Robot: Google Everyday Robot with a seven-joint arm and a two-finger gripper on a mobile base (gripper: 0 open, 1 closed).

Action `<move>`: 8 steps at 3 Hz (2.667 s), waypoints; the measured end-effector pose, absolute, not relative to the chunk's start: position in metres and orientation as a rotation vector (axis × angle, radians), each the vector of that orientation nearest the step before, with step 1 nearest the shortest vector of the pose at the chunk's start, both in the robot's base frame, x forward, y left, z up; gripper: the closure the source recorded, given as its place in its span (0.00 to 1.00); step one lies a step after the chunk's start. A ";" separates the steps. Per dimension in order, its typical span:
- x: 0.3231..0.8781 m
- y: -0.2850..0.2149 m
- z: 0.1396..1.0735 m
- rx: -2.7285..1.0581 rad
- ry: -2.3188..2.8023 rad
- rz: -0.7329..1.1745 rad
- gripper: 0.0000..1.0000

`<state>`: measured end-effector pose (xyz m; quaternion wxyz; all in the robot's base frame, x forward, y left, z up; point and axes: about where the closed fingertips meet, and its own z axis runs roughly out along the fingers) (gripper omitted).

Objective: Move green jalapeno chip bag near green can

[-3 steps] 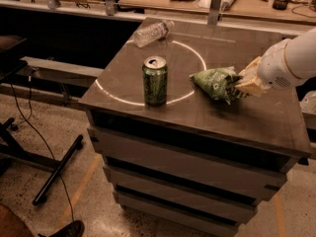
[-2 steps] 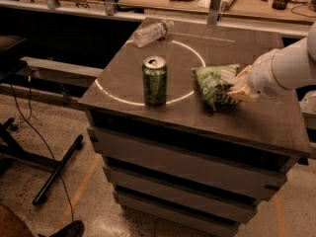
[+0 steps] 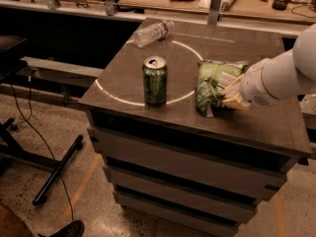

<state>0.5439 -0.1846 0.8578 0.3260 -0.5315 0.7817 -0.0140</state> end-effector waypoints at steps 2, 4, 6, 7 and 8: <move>0.521 -0.174 0.871 -1.412 2.014 -0.006 1.00; 0.517 -0.157 0.872 -1.460 1.993 0.025 1.00; 0.523 -0.134 0.865 -1.515 2.001 0.056 1.00; 0.524 -0.129 0.866 -1.520 2.001 0.082 0.85; 0.524 -0.122 0.870 -1.533 1.981 0.118 0.62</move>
Offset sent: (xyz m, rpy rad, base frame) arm -0.0322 0.0125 0.0208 0.0306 -0.0129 0.0481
